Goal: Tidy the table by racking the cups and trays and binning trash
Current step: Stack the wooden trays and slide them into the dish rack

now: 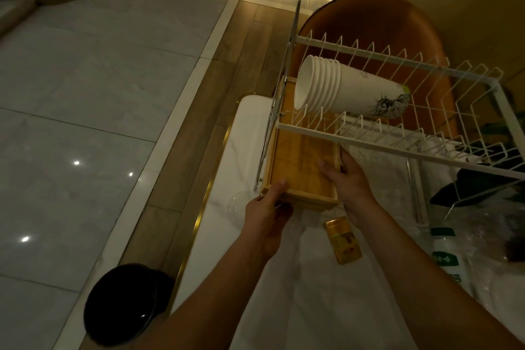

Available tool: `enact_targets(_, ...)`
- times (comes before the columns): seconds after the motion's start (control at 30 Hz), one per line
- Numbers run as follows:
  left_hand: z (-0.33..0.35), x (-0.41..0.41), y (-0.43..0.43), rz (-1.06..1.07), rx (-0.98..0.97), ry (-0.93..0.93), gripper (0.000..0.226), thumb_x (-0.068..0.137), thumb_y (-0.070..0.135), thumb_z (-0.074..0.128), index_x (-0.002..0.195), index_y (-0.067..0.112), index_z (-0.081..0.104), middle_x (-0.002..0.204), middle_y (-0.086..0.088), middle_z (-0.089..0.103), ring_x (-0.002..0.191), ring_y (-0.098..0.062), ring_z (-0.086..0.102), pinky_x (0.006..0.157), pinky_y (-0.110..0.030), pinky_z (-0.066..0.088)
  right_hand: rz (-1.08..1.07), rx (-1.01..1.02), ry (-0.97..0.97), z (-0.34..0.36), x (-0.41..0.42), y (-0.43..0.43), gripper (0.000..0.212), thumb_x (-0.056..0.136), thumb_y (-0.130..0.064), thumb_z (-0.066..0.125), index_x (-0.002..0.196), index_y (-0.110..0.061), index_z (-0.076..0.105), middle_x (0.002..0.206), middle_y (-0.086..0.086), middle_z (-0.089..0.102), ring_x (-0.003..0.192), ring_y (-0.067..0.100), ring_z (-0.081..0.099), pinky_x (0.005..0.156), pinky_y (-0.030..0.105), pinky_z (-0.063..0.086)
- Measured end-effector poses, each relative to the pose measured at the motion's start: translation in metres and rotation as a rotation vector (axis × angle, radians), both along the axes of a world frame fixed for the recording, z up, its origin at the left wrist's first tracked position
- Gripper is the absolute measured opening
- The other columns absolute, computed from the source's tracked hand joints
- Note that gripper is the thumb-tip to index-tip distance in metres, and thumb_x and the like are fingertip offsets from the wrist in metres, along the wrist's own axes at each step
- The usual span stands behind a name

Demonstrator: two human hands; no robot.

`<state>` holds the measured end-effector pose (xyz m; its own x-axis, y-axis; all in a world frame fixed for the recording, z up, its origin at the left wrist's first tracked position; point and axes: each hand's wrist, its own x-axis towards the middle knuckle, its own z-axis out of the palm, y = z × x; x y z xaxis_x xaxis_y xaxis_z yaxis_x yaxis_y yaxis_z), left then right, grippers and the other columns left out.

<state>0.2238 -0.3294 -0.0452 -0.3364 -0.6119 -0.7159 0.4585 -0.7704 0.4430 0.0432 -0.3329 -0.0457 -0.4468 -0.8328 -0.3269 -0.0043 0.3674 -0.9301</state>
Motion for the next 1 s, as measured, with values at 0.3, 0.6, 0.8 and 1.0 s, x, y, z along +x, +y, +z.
enact_targets(0.3, -0.003, 0.009, -0.003, -0.051, -0.003, 0.018, 0.044, 0.073, 0.039, 0.079, 0.106, 0.021, 0.056, 0.128, -0.014, 0.059, 0.121, -0.036, 0.057, 0.108, -0.053, 0.046, -0.011, 0.017, -0.015, 0.006, 0.006, 0.003, 0.057, 0.087, -0.046, 0.066, 0.141, -0.039, 0.046, 0.131, -0.006, 0.061, 0.117, 0.017, 0.061, 0.099, 0.049, 0.052)
enact_targets(0.6, -0.017, 0.040, 0.014, -0.027, -0.439, -0.400, 0.066, 0.074, 0.031, 0.084, 0.131, 0.048, 0.053, 0.132, 0.000, 0.061, 0.119, -0.020, 0.062, 0.096, -0.049, 0.056, 0.308, -0.021, 0.544, -0.012, 0.013, 0.070, 0.112, 0.063, -0.045, 0.086, 0.144, -0.062, 0.011, 0.154, -0.020, 0.023, 0.133, 0.008, 0.041, 0.100, 0.030, 0.048)
enact_targets(0.8, -0.017, 0.033, 0.008, -0.145, -0.746, -0.675, 0.055, 0.082, 0.030, 0.080, 0.132, 0.031, 0.056, 0.128, 0.006, 0.064, 0.119, -0.015, 0.062, 0.098, -0.046, 0.055, 0.187, -0.099, 0.739, -0.034, 0.017, 0.067, 0.092, 0.076, -0.030, 0.080, 0.145, -0.053, 0.023, 0.151, -0.006, 0.037, 0.129, 0.010, 0.045, 0.098, 0.040, 0.053)
enact_targets(1.0, -0.021, 0.030, 0.004, -0.156, -0.765, -0.875, 0.048, 0.083, 0.029, 0.079, 0.128, 0.020, 0.066, 0.124, 0.001, 0.069, 0.110, -0.014, 0.066, 0.096, -0.042, 0.057, 0.146, -0.135, 0.682, -0.041, 0.014, 0.063, 0.086, 0.077, -0.022, 0.079, 0.140, -0.058, 0.031, 0.144, -0.016, 0.041, 0.123, -0.002, 0.043, 0.094, 0.024, 0.053)
